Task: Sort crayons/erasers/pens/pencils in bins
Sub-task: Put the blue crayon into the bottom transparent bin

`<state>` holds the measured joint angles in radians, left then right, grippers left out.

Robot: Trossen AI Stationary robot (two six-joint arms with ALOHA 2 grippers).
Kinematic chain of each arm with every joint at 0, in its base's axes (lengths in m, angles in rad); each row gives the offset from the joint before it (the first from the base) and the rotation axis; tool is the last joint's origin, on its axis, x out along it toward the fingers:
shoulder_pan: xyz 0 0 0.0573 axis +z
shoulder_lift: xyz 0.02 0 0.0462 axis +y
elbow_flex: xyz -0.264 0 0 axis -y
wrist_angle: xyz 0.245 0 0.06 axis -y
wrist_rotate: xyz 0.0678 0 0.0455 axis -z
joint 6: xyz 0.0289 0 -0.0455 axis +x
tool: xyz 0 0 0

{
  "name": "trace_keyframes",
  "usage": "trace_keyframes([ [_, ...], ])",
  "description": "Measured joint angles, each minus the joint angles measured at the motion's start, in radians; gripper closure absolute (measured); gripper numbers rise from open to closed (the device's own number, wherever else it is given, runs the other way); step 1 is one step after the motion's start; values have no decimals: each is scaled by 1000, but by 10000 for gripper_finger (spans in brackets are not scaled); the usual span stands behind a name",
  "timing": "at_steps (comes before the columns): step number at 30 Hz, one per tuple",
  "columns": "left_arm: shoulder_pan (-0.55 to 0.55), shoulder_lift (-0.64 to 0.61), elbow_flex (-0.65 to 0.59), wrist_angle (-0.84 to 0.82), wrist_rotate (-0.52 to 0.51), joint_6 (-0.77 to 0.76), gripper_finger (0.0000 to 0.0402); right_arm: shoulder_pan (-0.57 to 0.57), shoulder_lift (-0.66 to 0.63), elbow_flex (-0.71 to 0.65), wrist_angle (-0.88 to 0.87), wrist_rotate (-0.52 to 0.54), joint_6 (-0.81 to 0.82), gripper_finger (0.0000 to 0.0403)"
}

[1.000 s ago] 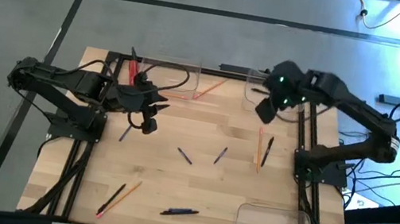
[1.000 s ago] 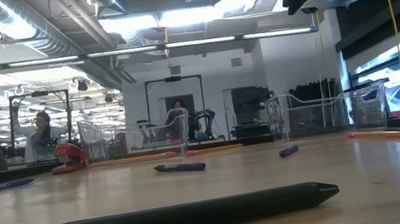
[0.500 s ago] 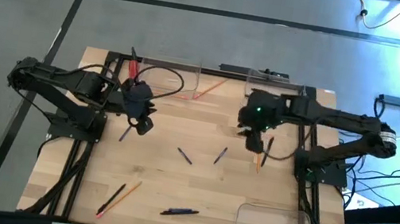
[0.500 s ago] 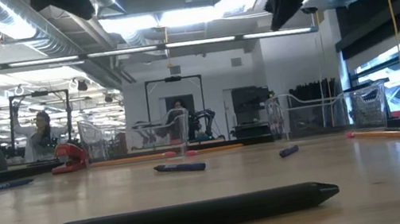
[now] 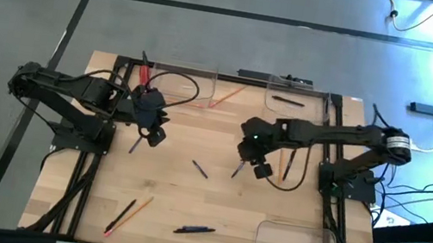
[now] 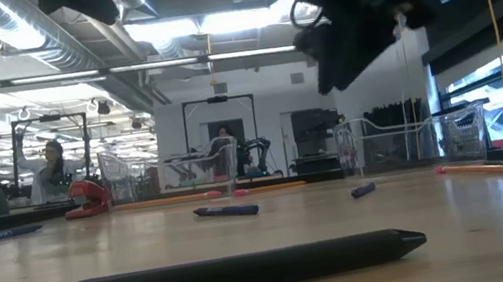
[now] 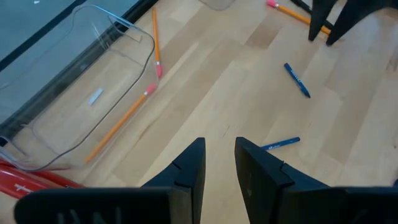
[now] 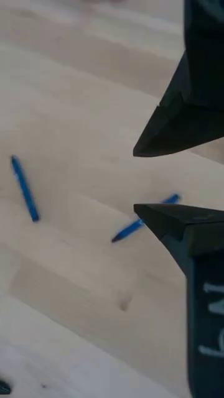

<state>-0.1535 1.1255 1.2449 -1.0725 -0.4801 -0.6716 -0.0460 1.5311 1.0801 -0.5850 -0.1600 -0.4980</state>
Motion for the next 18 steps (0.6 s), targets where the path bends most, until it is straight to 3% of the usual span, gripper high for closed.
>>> trace_keyframes([
  [5,0,0,0,2,0,0,321,0,88,-8,-7,-81,-131,269],
  [18,0,0,0,4,-1,1,321,0,246,-8,-4,-85,-143,270],
])
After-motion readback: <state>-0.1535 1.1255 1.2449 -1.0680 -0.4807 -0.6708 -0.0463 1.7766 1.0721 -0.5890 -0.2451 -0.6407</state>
